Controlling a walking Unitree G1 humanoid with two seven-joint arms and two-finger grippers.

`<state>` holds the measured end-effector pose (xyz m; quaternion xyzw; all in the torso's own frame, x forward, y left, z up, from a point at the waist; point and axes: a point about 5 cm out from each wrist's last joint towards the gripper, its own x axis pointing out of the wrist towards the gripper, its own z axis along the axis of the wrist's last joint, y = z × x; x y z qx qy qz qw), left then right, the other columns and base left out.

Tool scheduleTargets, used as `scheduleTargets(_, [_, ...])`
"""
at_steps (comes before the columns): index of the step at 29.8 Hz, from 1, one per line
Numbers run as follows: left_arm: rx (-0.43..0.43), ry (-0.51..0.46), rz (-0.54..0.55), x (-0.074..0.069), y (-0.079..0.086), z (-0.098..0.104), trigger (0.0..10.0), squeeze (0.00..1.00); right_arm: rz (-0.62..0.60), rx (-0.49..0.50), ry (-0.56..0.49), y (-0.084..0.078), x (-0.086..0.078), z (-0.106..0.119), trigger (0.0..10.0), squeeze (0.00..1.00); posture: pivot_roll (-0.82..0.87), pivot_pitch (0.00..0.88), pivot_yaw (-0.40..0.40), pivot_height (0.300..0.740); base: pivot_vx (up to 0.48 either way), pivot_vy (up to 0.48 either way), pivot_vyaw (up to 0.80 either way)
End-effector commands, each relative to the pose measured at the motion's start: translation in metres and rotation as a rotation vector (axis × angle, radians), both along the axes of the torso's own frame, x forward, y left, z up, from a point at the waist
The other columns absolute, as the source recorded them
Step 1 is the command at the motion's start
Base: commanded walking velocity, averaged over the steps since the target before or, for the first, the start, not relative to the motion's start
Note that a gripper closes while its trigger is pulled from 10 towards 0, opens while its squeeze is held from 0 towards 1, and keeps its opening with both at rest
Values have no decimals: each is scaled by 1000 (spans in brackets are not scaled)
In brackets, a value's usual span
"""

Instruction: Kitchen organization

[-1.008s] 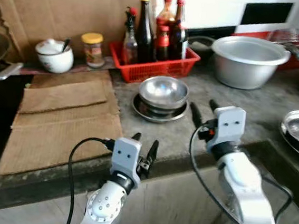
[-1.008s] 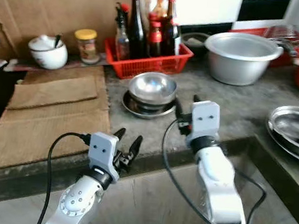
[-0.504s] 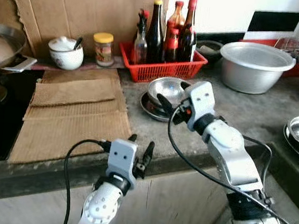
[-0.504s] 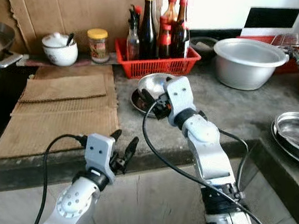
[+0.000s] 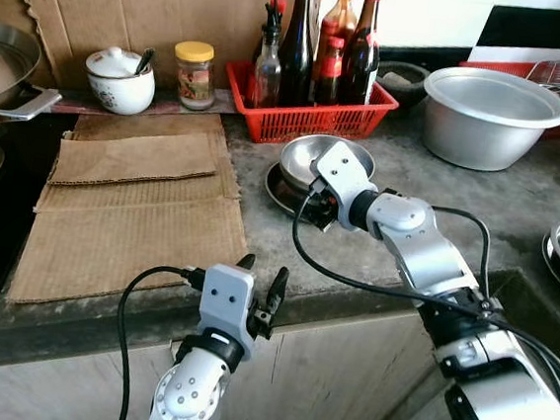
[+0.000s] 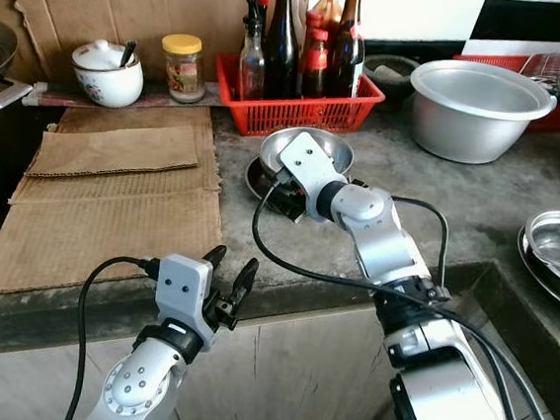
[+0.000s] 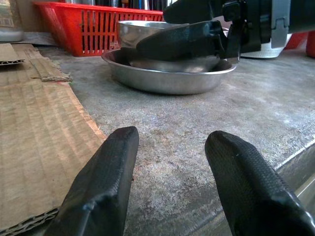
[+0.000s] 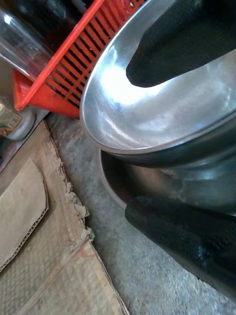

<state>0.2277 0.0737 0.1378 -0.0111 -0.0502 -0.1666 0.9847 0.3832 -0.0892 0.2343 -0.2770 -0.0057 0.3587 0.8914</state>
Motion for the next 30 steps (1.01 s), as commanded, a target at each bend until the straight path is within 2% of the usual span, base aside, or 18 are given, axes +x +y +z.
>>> scheduleTargets(1, [6,10,11,-2,0,-1,10000,0,13,-35,-9,1,2,5,10000,0,54,78,-54,740,0,0,0])
scheduleTargets(8, [6,6,8,-1,-2,-1,10000,0,10,-175,12,-1,14,15,10000,0,51,71,-57,740,0,0,0])
scheduleTargets(13, [9,2,10,0,-2,-1,10000,0,-31,-216,31,-5,19,18,10000,0,52,61,-60,740,0,0,0])
scheduleTargets(20, [13,-3,15,1,-1,-1,10000,0,-1,-310,114,-5,21,12,10000,0,51,53,-63,740,0,0,0])
scheduleTargets(24, [11,-5,16,2,-2,0,10000,0,2,-334,126,-6,21,12,10000,0,48,57,-63,740,0,0,0])
scheduleTargets(25, [11,-5,17,2,-2,0,10000,0,1,-341,126,-6,21,12,8745,0,47,58,-61,740,0,0,0])
scheduleTargets(26, [11,-5,17,2,-2,0,10000,0,-7,-339,125,-7,22,12,588,0,46,59,-62,740,0,0,0])
scheduleTargets(27, [11,-5,18,2,-2,0,10000,0,-10,-339,125,-7,22,12,0,0,46,59,-62,740,0,0,0])
scheduleTargets(30, [11,-4,19,2,-2,0,10000,0,-6,-335,124,-6,22,13,0,0,50,61,-64,740,0,0,0])
